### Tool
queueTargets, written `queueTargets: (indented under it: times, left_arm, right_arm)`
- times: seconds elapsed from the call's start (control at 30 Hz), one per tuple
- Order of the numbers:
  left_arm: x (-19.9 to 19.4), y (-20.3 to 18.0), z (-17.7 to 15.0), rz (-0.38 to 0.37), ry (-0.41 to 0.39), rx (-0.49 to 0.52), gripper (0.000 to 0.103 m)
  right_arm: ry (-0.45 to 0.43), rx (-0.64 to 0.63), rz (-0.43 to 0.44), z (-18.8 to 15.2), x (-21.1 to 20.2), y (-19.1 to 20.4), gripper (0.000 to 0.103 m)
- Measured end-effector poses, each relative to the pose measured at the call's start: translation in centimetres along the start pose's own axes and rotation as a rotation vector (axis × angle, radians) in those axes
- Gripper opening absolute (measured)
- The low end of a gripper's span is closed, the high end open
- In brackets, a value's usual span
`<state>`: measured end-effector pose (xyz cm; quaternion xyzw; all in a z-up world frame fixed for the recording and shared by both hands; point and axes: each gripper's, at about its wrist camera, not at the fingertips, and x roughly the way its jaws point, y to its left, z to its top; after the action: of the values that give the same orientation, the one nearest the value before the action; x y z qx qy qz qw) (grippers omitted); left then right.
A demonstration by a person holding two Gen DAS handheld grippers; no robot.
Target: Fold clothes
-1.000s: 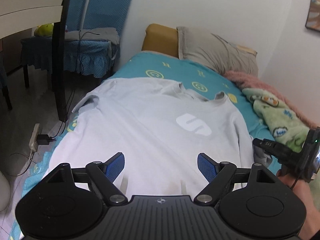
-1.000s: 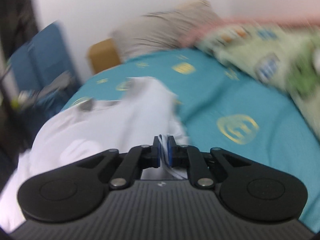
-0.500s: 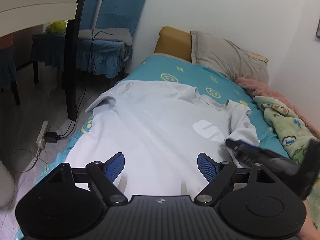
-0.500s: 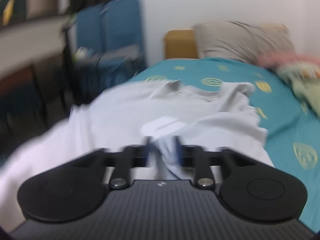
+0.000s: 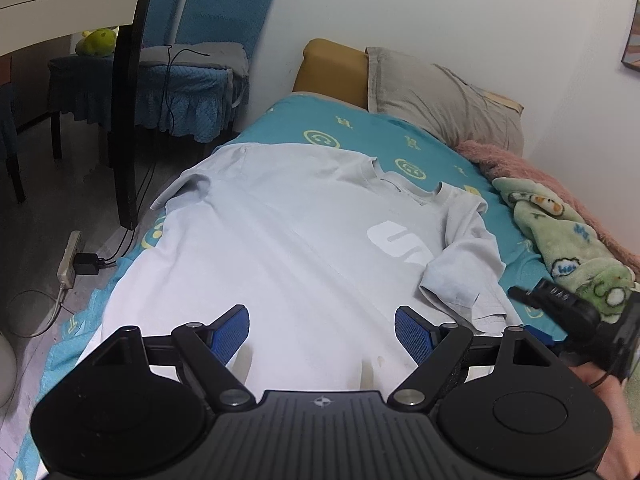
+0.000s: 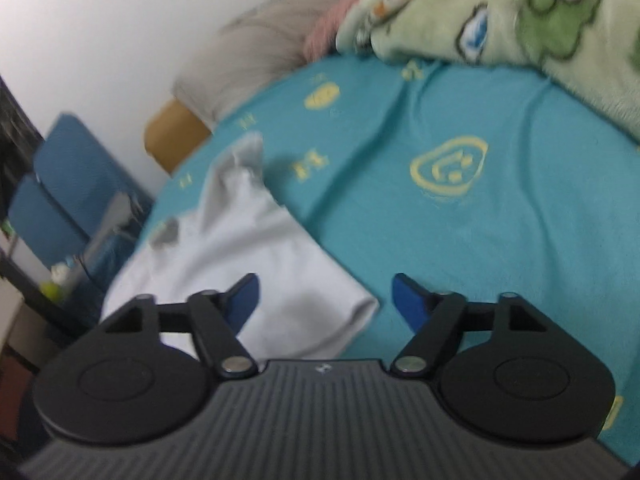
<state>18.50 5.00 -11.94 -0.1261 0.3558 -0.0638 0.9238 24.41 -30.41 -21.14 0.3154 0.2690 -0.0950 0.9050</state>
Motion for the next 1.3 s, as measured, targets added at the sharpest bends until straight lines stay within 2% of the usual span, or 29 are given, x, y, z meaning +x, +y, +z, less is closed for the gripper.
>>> queueTargets:
  times: [0.07, 0.1, 0.13, 0.17, 0.2, 0.33, 0.4, 0.6, 0.73, 0.8, 0.9, 1.0, 1.07, 1.1, 1.13, 1.2, 1.3]
  left_arm:
    - [0.2, 0.0, 0.0, 0.002, 0.001, -0.001, 0.082]
    - [0.2, 0.1, 0.0, 0.004, 0.001, -0.001, 0.082]
    - [0.3, 0.1, 0.0, 0.006, 0.002, -0.001, 0.082]
    - [0.4, 0.1, 0.0, 0.008, 0.003, -0.001, 0.082]
    - [0.5, 0.1, 0.0, 0.008, 0.006, 0.000, 0.082]
    - [0.5, 0.1, -0.2, 0.004, 0.012, 0.004, 0.082]
    - [0.6, -0.1, -0.2, -0.001, 0.017, 0.010, 0.082]
    - [0.5, -0.5, -0.3, -0.009, 0.018, 0.038, 0.082]
    - [1.1, -0.5, -0.1, 0.001, 0.025, 0.045, 0.082]
    - [1.7, -0.6, -0.2, 0.012, 0.040, 0.056, 0.082]
    - [2.6, -0.8, -0.4, 0.015, 0.062, 0.073, 0.082]
    - [3.3, -1.3, -0.7, 0.019, 0.074, 0.092, 0.082]
    - [3.6, -1.6, -0.8, 0.018, 0.077, 0.110, 0.082]
    - [3.7, -1.7, -0.8, 0.018, 0.079, 0.119, 0.082]
    - [3.7, -1.9, -0.9, 0.015, 0.080, 0.127, 0.082]
    - [3.4, -2.2, -0.9, 0.004, 0.079, 0.138, 0.082]
    - [2.3, -2.7, -1.5, -0.043, 0.084, 0.122, 0.082]
  right_arm:
    - [0.005, -0.069, 0.012, -0.6, 0.6, 0.8, 0.070]
    - [0.009, -0.102, 0.020, -0.9, 0.7, 1.3, 0.059]
    - [0.015, -0.123, 0.026, -1.0, 0.8, 1.8, 0.038]
    - [0.022, -0.144, 0.032, -1.1, 1.0, 2.2, 0.026]
    - [0.021, -0.165, 0.035, -1.0, 1.0, 2.6, 0.010]
    - [-0.052, -0.239, 0.009, 0.9, -0.2, 3.6, 0.005]
    - [-0.099, -0.260, -0.018, 3.3, -0.6, 3.4, 0.005]
    - [-0.221, -0.388, -0.217, 12.3, 0.4, 2.0, 0.005]
    - [-0.233, -0.447, -0.388, 17.5, 3.0, -0.9, 0.005]
    - [-0.205, -0.469, -0.469, 18.8, 4.6, -2.8, 0.005]
    - [-0.172, -0.429, -0.479, 19.2, 6.3, -5.7, 0.005]
    - [-0.189, -0.381, -0.419, 18.4, 6.3, -7.1, 0.007]
    - [-0.162, -0.342, -0.395, 17.7, 6.2, -7.5, 0.010]
    - [-0.139, -0.319, -0.379, 17.3, 5.8, -7.6, 0.020]
    - [-0.123, -0.297, -0.360, 16.8, 5.3, -7.6, 0.051]
    - [-0.117, -0.253, -0.309, 15.4, 3.4, -7.1, 0.090]
    - [-0.087, -0.235, -0.258, 12.8, -0.5, -5.6, 0.088]
